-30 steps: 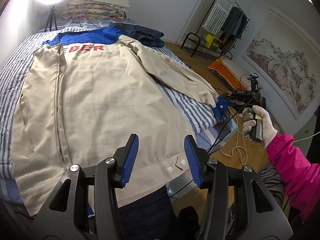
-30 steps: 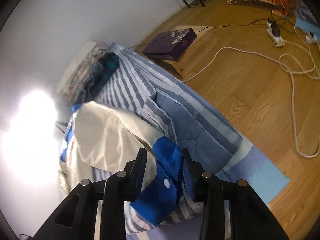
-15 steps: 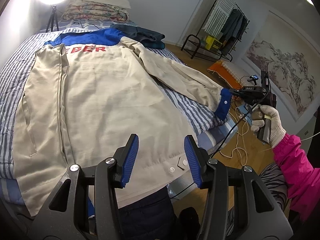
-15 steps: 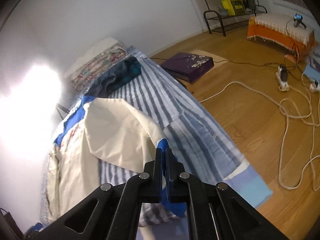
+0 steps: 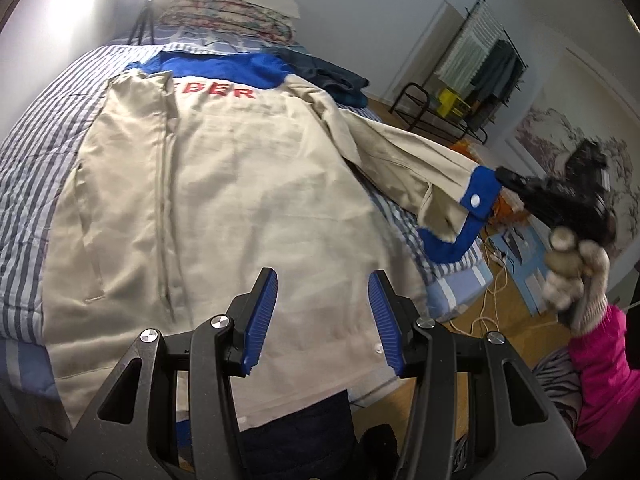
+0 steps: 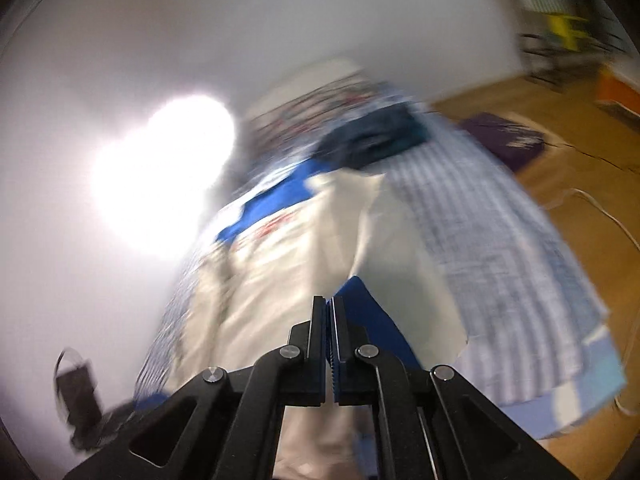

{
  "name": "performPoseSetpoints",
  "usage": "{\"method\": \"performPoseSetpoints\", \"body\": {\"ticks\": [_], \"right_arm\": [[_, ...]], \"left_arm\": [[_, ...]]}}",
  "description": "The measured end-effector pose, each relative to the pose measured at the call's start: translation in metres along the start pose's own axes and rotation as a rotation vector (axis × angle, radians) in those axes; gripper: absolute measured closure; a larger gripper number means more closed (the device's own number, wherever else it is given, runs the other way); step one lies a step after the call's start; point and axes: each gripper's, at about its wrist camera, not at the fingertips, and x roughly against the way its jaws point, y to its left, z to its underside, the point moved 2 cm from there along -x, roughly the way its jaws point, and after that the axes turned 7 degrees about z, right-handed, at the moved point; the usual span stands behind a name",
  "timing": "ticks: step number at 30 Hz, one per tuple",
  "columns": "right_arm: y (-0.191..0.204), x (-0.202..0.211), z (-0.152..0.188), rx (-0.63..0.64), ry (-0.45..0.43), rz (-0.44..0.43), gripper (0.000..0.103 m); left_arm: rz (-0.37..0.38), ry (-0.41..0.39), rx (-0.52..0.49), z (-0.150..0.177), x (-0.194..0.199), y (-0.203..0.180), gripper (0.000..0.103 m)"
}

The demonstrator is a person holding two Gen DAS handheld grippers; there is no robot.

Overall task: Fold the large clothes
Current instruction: 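Move the right gripper to the blue sleeve cuff and close on it, then grasp the jacket hem with the left gripper while the right gripper holds the cuff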

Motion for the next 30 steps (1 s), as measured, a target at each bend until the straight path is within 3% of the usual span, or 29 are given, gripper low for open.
{"method": "performPoseSetpoints", "body": {"ticks": [8,14,19,23,24,25,26,28,30], "right_arm": [[0.067,-0.045,0.056,0.148,0.191,-0.108,0.103],[0.122,-0.066,0.121,0.373,0.349,-0.190,0.103],[0.128,-0.081,0.144,0.433,0.450,-0.204,0.103],[0.130,-0.076,0.144,0.445,0.455,-0.258,0.097],[0.130,-0.070,0.142,0.439,0.448,-0.296,0.090],[0.130,-0.066,0.140,0.435,0.439,-0.319,0.074],[0.130,-0.062,0.134,0.432,0.421,-0.337,0.065],[0.124,-0.048,0.124,0.404,0.375,-0.384,0.065],[0.106,-0.035,0.111,0.340,0.320,-0.377,0.065]], "left_arm": [[-0.014,-0.009,0.082,0.000,0.005,0.029,0.054],[-0.025,-0.006,0.142,0.001,0.000,0.050,0.054],[-0.008,0.022,0.168,0.002,-0.012,0.059,0.054],[0.027,0.049,0.207,0.003,-0.027,0.064,0.054],[0.040,0.059,0.219,0.004,-0.031,0.064,0.054],[0.051,0.069,0.227,0.005,-0.034,0.064,0.054],[0.063,0.082,0.234,0.006,-0.039,0.063,0.054],[0.090,0.105,0.245,0.009,-0.049,0.060,0.054],[0.114,0.134,0.248,0.013,-0.059,0.054,0.054]]}}
